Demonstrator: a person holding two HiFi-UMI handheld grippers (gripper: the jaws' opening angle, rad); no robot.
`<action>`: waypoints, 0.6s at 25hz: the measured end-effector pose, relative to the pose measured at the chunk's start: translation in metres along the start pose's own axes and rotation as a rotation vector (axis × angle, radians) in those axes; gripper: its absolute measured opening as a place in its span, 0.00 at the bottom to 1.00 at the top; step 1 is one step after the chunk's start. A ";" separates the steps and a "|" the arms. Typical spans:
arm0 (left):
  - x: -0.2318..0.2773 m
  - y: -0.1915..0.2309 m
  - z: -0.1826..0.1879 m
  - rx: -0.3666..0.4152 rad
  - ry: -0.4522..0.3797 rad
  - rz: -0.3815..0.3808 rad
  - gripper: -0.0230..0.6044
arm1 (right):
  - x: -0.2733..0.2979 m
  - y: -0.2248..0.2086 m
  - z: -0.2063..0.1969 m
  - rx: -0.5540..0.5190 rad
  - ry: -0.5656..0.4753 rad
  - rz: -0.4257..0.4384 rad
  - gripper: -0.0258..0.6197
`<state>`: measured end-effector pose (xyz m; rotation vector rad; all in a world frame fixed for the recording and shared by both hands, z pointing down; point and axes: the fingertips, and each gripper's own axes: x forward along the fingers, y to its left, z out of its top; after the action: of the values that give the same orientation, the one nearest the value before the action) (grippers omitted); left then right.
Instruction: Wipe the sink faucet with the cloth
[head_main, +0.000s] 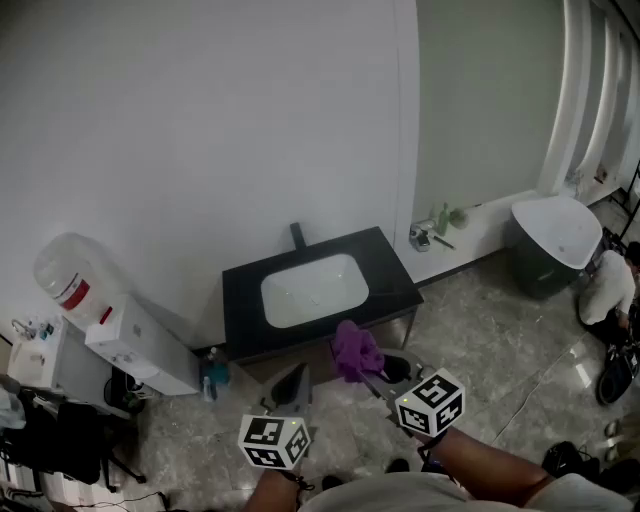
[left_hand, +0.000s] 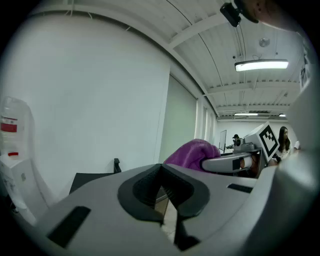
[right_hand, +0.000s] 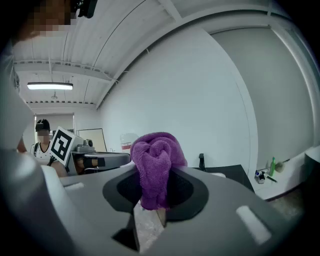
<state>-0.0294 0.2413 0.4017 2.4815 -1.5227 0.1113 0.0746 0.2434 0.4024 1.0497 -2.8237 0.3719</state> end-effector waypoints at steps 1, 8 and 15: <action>0.001 0.000 0.000 0.000 -0.001 0.001 0.05 | 0.000 -0.001 0.000 0.003 -0.001 0.001 0.19; 0.000 -0.002 -0.003 -0.011 0.001 -0.005 0.05 | -0.001 0.001 0.000 0.012 -0.010 0.007 0.19; 0.001 0.001 -0.002 -0.025 0.009 -0.006 0.05 | 0.001 0.004 0.006 0.028 -0.014 0.020 0.19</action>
<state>-0.0296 0.2410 0.4039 2.4627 -1.5032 0.1014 0.0710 0.2440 0.3962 1.0342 -2.8513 0.4093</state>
